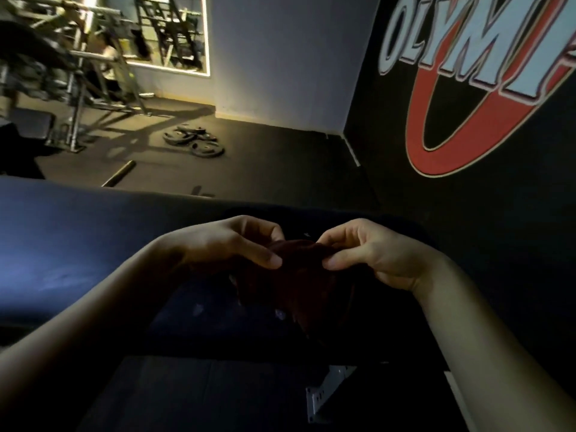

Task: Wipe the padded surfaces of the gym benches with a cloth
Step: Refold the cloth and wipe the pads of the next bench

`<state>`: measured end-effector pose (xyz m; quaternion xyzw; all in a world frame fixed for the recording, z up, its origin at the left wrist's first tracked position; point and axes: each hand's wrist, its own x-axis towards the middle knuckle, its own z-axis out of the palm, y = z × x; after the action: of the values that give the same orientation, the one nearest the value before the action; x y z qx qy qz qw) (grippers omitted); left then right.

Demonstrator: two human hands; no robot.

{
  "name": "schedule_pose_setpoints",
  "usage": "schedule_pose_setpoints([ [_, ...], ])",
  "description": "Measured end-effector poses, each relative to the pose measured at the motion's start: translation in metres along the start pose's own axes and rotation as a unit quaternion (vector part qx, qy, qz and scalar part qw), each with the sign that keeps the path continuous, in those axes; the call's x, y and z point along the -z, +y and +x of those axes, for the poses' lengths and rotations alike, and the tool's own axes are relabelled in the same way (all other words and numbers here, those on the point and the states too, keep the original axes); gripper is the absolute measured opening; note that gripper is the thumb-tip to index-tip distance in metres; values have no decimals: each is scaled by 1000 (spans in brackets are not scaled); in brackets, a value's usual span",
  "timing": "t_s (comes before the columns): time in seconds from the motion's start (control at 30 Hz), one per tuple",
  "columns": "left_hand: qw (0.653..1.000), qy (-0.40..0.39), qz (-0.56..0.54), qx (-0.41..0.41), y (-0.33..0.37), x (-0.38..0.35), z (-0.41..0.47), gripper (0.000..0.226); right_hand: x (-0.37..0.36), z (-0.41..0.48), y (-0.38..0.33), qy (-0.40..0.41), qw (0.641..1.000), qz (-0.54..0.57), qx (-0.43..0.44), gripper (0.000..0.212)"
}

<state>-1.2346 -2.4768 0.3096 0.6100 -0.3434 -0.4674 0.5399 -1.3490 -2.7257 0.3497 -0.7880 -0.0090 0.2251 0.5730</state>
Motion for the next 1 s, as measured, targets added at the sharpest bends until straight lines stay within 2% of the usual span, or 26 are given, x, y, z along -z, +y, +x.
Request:
schedule_pose_setpoints([
  [0.1,995,3,-98,-31,-9,-10,1,15,8,4,4,-58,997,58,12,17],
  [0.17,987,35,-153,-41,-17,-17,2,31,9,5,7,-96,990,93,39,18],
  [0.23,981,80,-168,-43,-21,-21,1,28,9,6,9,-112,987,99,55,20],
  [0.33,980,157,-116,-29,-17,-24,-3,14,7,9,8,-90,992,74,47,24],
  [0.43,962,262,-60,-40,-14,-24,-6,23,-1,12,2,-59,992,105,41,25],
  [0.53,907,414,7,-77,-18,-34,-9,28,-12,15,0,-31,987,140,68,25],
  [0.57,898,430,6,-94,-20,-38,-11,31,-14,15,-1,-22,986,145,76,26],
  [0.6,909,404,-6,-107,-21,-41,-14,35,-16,15,-2,-15,985,154,81,27],
  [0.67,955,278,-30,-102,-23,-49,-18,43,-19,12,-4,-11,981,173,87,27],
  [0.73,974,205,-51,-83,-28,-53,-17,46,-24,8,-8,10,982,167,88,24],
  [0.8,973,212,-47,-83,-32,-54,-14,39,-30,6,-10,85,987,95,95,19],
  [0.87,970,223,-49,-86,-35,-54,-11,34,-32,8,-5,207,973,-44,96,16],
  [0.9,971,212,-65,-87,-36,-54,-9,34,-33,8,0,232,967,-72,78,22],
  [0.93,974,193,-84,-89,-37,-54,-8,37,-34,7,7,212,974,-51,57,33],
  [1.0,977,174,-93,-86,-39,-54,-5,40,-44,4,20,113,988,100,21,42],
])
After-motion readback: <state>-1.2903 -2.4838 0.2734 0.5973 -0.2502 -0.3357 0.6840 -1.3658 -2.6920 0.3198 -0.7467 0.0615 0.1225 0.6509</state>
